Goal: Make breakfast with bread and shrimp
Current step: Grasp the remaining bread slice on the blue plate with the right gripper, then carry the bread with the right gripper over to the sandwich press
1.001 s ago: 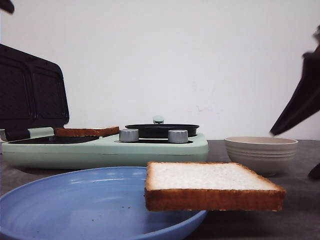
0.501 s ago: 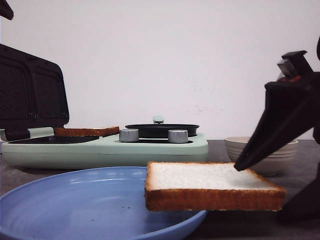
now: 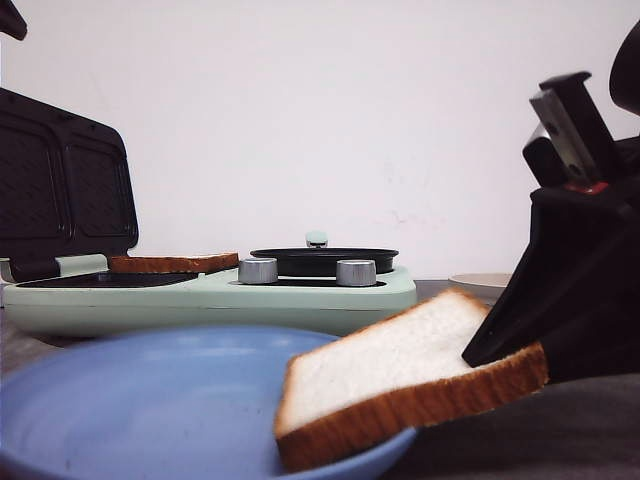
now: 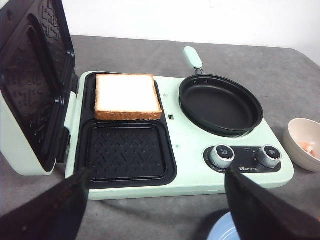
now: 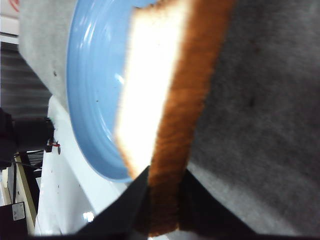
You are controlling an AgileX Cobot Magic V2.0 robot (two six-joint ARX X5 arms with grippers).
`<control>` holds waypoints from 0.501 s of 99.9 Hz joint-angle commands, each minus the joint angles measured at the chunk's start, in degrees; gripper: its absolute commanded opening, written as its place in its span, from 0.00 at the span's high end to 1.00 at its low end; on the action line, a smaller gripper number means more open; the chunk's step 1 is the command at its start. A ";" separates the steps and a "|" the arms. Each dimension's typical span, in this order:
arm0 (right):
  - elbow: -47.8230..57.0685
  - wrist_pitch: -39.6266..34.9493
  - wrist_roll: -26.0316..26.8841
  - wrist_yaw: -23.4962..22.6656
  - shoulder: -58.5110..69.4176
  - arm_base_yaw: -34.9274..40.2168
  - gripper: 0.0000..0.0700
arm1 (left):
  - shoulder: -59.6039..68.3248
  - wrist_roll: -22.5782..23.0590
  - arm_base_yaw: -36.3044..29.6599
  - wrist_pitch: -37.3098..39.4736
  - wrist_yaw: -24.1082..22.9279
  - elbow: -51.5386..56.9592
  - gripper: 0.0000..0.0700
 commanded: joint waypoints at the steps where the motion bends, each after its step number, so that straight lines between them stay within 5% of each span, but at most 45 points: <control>1: 0.17 0.20 0.42 0.11 0.52 0.39 1.00 | 0.26 0.07 -0.11 0.28 -0.28 0.31 0.35; 25: 0.26 3.69 2.71 -1.01 -1.14 0.42 1.00 | 0.24 0.13 -0.11 -0.52 -0.52 0.31 0.35; 50: 0.68 13.03 10.64 -2.29 -3.93 0.44 1.00 | 0.20 1.40 -0.09 -0.66 -4.17 0.31 0.35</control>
